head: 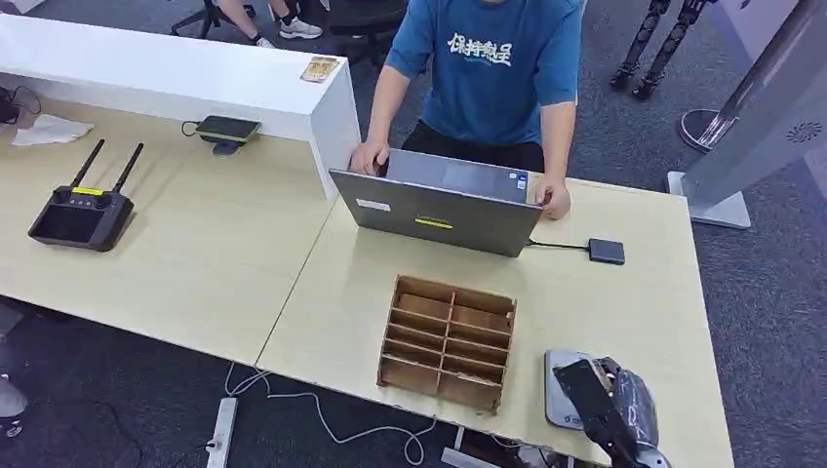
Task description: Pass the card to the sensor for recognition and then transmit it.
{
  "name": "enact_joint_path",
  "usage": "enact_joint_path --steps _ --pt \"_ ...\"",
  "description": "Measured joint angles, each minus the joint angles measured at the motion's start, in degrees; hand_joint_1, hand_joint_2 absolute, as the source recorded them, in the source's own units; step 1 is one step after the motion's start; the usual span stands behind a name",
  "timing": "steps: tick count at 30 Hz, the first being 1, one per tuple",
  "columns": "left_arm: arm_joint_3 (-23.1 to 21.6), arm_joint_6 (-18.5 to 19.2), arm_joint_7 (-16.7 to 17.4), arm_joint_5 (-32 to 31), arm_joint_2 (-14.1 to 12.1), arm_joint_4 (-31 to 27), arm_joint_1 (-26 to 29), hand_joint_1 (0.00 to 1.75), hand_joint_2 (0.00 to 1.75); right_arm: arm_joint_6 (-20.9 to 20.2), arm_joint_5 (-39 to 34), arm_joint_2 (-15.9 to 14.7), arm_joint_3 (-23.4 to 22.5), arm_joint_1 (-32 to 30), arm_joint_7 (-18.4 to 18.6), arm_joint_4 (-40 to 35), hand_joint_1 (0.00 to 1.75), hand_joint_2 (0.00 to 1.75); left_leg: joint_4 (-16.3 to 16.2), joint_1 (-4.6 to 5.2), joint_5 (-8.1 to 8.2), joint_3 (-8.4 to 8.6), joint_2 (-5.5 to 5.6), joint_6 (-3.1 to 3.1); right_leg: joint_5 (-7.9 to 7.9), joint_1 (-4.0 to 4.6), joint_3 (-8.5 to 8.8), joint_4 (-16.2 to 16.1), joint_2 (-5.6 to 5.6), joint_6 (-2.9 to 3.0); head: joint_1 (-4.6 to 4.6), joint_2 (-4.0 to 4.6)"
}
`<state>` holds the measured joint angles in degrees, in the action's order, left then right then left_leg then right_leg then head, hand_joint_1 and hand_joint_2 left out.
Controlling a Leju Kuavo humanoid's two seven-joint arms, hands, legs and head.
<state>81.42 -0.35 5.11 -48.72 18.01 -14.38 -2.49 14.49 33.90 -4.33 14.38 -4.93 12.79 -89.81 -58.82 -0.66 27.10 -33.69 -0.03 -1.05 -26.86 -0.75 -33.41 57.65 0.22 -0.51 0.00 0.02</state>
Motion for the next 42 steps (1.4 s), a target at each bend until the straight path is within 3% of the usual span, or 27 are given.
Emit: enact_joint_path --steps 18,42 --pt "0.0 0.0 0.5 0.0 0.0 0.0 0.0 0.00 0.00 -2.6 7.5 -1.0 1.5 2.1 7.3 1.5 1.75 1.75 0.0 0.00 0.00 0.04 0.00 0.00 0.00 0.00 0.04 0.0 0.01 0.00 0.00 0.00" --pt "0.0 0.3 0.6 -0.3 -0.2 0.0 0.0 0.00 0.00 -4.9 8.0 -1.6 2.4 3.8 8.8 3.8 1.75 1.75 0.0 0.00 0.00 0.08 0.00 0.00 0.00 0.00 0.09 0.0 0.00 0.00 0.00 0.00"
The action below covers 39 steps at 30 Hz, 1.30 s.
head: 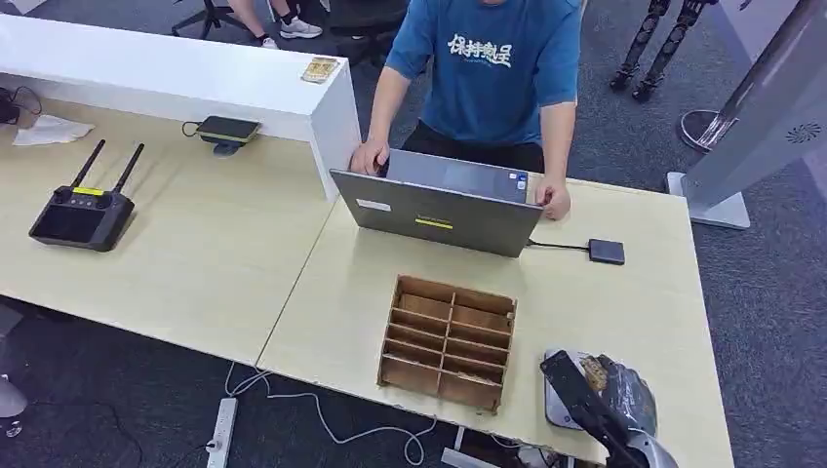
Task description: Pass the card to the sensor for recognition and then transmit it.
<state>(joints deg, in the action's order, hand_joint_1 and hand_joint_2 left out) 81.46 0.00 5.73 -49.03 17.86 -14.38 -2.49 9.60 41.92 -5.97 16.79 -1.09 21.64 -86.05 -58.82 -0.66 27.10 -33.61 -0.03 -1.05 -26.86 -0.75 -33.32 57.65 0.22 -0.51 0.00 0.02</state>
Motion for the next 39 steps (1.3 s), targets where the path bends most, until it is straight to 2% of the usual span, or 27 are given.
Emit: enact_joint_path --steps 11,25,28,33,39 --pt "0.0 0.0 0.0 -0.3 0.0 0.0 0.0 0.00 0.00 -0.5 0.0 0.0 0.1 1.1 0.2 1.9 1.75 1.75 0.0 0.00 0.00 0.05 0.00 0.00 0.00 0.00 0.04 0.0 0.00 0.00 0.00 0.00" --pt "0.0 0.0 0.0 -0.3 0.0 0.0 0.0 0.00 0.00 0.7 0.7 0.0 0.1 1.1 -0.5 2.0 1.75 1.75 0.0 0.00 0.00 0.07 0.00 0.00 0.00 0.00 0.05 0.0 -0.01 0.00 0.00 0.00" --pt "0.0 0.0 0.0 -0.3 0.0 0.0 0.0 0.00 0.00 3.2 1.3 0.0 0.1 1.0 -2.9 1.7 1.75 1.75 0.0 0.00 0.00 0.06 0.00 0.00 0.01 0.00 0.05 0.0 -0.01 0.00 0.00 0.00" --pt "0.0 0.0 -0.6 -0.3 0.0 0.0 0.0 0.00 0.00 10.7 5.6 1.0 0.1 0.9 -8.7 -1.2 1.75 1.75 0.0 0.00 0.00 0.03 0.00 0.00 0.01 0.00 0.04 0.0 -0.01 0.00 0.00 0.00" --pt "0.0 0.0 -0.8 -0.6 0.1 -0.1 0.0 0.00 0.00 11.7 6.8 1.6 0.1 3.6 -10.2 -4.7 1.75 1.75 0.0 0.00 0.00 0.02 0.00 0.00 0.01 0.00 0.02 0.0 -0.01 0.00 -0.02 0.00"
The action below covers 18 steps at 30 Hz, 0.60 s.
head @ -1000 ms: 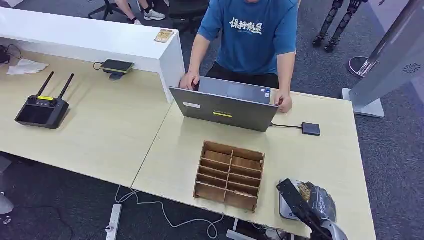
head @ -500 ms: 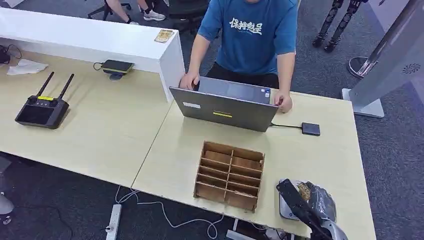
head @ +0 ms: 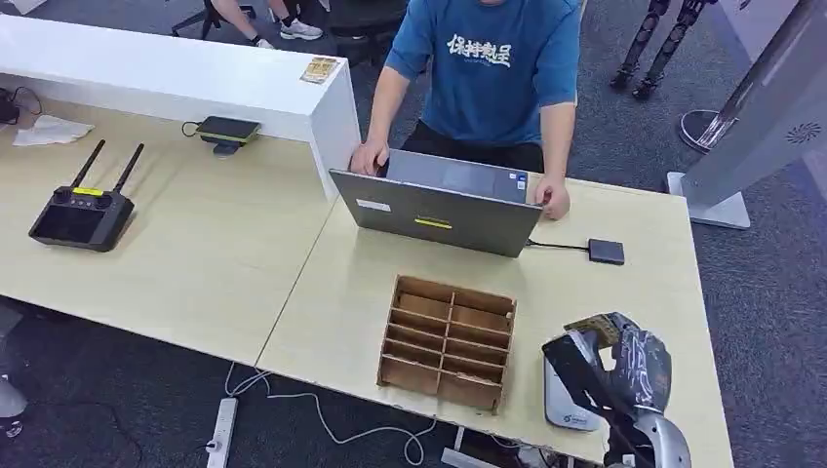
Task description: Pass the card to the sensor for recognition and then transmit it.
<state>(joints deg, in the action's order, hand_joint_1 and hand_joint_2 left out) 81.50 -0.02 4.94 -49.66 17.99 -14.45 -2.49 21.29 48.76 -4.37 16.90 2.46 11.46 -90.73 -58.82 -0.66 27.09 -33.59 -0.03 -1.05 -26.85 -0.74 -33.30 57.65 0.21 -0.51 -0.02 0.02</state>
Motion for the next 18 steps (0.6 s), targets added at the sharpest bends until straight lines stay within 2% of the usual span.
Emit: enact_joint_path --steps 10,18 --pt "0.0 0.0 -0.2 -1.5 0.0 0.0 0.0 0.00 0.00 -0.9 -1.0 0.0 0.0 10.1 -0.7 0.7 1.75 1.75 0.0 0.01 -0.02 -0.02 -0.01 0.00 0.03 -0.01 0.00 0.0 -0.03 -0.01 0.02 0.00" --pt "-0.1 0.2 -0.2 -3.6 -0.3 0.0 0.0 0.00 0.00 -3.5 -2.6 0.0 0.4 23.9 0.4 9.7 1.75 1.75 0.0 0.01 -0.11 -0.03 0.00 -0.02 0.07 -0.01 0.00 0.0 -0.01 0.01 0.02 0.00"
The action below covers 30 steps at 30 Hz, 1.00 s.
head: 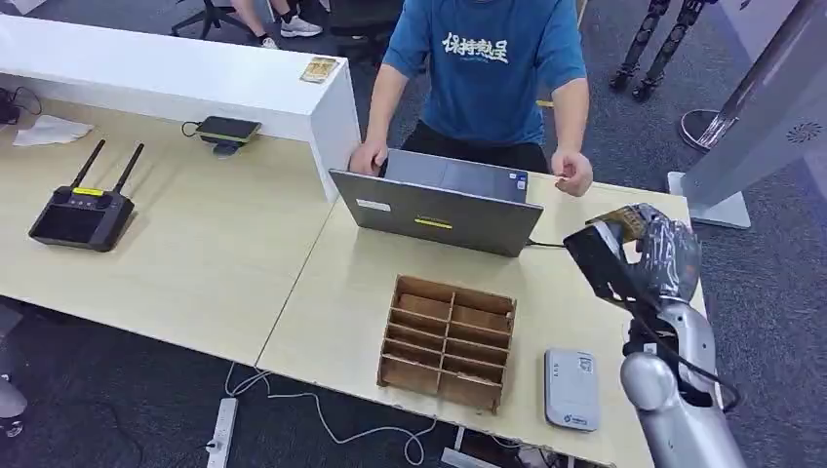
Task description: Pass the card to the sensor for recognition and then transmit it.
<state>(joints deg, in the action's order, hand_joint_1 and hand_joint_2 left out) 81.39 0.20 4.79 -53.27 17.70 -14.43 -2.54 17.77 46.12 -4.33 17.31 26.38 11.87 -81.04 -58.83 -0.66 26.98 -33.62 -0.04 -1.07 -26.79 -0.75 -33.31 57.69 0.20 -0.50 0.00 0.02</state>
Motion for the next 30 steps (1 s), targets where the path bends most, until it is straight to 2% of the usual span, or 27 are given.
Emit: enact_joint_path --steps 8,15,23,30 --pt "-0.8 0.6 0.4 -2.7 -0.4 0.0 -0.4 0.00 0.00 -1.2 2.3 1.9 1.8 16.5 1.9 16.5 1.75 1.75 0.0 0.00 -0.06 -0.02 0.00 -0.04 0.04 0.00 -0.07 0.0 -0.01 0.05 -0.02 0.00" --pt "-2.8 1.0 0.6 -4.2 -0.7 0.0 -0.7 0.00 0.00 -0.2 7.3 3.9 2.6 27.2 3.7 28.8 1.75 1.75 0.0 -0.01 -0.09 -0.06 0.08 -0.01 0.04 0.01 -0.08 0.0 0.07 0.05 0.02 0.00" --pt "-4.4 1.0 1.0 -5.1 -1.1 0.1 -0.8 0.00 0.00 1.3 12.2 5.7 3.0 34.0 6.6 39.1 1.75 1.75 0.0 0.00 -0.09 -0.07 0.10 -0.01 0.04 0.00 -0.08 0.0 0.09 0.05 0.00 0.00" --pt "-4.7 1.0 1.1 -5.2 -1.3 0.2 -0.9 0.00 0.00 2.5 12.4 6.3 3.1 34.9 6.6 43.0 1.75 1.75 0.0 0.00 -0.09 -0.08 0.10 -0.01 0.04 0.00 -0.09 0.0 0.10 0.04 0.00 0.00"
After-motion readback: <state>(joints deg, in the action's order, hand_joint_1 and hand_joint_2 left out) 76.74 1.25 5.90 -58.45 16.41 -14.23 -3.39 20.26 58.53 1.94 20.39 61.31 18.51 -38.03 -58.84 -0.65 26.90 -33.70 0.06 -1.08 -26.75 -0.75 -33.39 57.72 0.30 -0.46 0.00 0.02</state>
